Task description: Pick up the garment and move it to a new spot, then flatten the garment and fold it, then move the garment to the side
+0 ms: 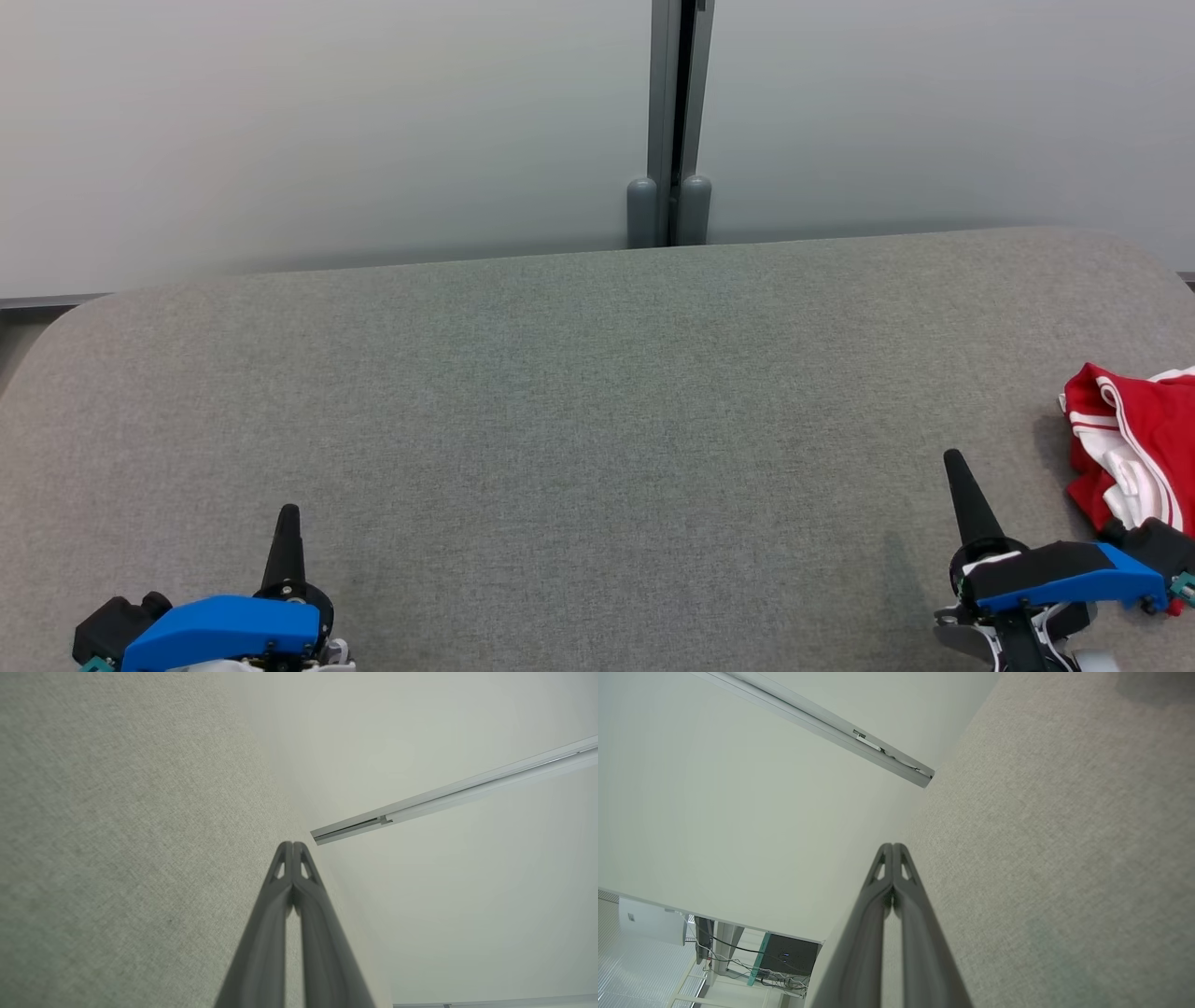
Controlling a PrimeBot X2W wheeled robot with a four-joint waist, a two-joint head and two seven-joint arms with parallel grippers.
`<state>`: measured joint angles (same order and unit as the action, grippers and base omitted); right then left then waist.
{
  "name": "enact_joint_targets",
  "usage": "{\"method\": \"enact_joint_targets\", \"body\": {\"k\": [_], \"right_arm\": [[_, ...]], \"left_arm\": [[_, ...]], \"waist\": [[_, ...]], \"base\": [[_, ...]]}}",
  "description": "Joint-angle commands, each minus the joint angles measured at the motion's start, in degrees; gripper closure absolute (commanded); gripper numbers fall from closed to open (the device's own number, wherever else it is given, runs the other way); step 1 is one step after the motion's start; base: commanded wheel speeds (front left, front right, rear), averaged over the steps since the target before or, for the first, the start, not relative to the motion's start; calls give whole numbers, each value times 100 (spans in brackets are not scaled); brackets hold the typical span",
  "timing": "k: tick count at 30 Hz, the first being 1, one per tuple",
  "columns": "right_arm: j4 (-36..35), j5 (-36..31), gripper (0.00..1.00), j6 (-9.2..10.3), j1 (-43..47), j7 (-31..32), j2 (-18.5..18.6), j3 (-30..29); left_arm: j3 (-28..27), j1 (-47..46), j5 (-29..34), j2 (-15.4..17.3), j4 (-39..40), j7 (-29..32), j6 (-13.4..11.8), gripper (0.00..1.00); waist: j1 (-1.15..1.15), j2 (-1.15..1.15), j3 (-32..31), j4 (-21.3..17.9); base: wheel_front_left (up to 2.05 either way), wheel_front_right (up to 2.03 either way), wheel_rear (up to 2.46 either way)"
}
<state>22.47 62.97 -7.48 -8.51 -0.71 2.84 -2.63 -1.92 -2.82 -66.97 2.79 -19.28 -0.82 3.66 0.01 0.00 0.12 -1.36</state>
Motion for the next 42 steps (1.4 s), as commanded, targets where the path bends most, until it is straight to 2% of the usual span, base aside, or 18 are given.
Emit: {"method": "enact_joint_targets", "body": {"k": [1, 42], "right_arm": [[-105, 114, 100, -2, 23, 22, 8, -35], [-676, 2216, 100, -2, 202, 560, 7, -310]], "left_arm": [[-48, -149, -104, 11, 85, 26, 52, 100], [-371, -320, -1917, 13, 426, 564, 313, 100]], "waist": [[-1, 0, 0, 2], [-1, 0, 4, 94]], "base": [[0, 0, 0], [0, 0, 0]]}}
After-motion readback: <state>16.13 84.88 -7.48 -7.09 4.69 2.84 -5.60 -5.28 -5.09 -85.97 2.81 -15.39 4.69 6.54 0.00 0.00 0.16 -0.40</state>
